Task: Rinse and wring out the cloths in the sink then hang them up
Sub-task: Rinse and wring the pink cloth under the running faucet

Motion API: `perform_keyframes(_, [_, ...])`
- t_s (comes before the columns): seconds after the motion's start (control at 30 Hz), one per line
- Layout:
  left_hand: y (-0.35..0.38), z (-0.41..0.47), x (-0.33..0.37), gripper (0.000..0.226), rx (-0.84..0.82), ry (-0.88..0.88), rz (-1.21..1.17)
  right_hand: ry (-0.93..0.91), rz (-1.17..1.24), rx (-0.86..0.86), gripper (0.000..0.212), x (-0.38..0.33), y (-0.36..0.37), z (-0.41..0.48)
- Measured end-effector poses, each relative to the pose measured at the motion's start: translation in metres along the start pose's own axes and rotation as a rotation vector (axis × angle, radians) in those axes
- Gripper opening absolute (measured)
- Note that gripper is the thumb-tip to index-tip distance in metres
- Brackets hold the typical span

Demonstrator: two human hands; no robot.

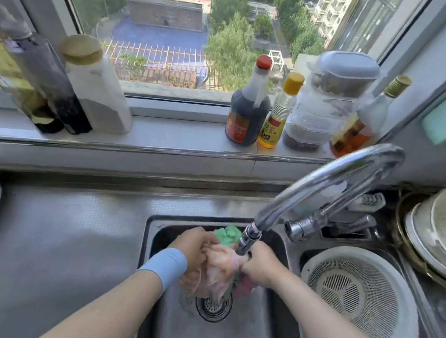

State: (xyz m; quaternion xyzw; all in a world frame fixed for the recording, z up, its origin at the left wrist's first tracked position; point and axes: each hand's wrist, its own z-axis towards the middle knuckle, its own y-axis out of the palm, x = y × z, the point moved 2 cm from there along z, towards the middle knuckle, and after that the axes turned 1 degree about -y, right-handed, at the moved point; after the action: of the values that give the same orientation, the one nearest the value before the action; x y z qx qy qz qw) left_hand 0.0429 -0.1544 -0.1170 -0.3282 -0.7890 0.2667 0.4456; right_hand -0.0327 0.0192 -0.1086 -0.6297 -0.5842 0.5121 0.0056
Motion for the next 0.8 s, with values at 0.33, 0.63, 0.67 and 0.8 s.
perform_keyframes(0.33, [0.056, -0.025, -0.007, 0.052, -0.052, -0.193, -0.306, 0.215, 0.259, 0.196, 0.042, 0.071, 0.049, -0.021])
perform_keyframes(0.63, [0.080, -0.020, -0.025, 0.042, -0.193, -0.260, -0.042, 0.218, -0.019, 0.091, 0.042, 0.102, 0.062, -0.015])
perform_keyframes(0.67, [0.087, -0.016, -0.024, 0.044, -0.199, -0.262, -0.010, 0.172, -0.080, 0.074, 0.044, 0.102, 0.066, -0.014])
perform_keyframes(0.8, [0.118, -0.003, -0.020, 0.062, -0.175, -0.311, 0.140, -0.036, -0.217, -0.003, 0.058, 0.098, 0.088, 0.002])
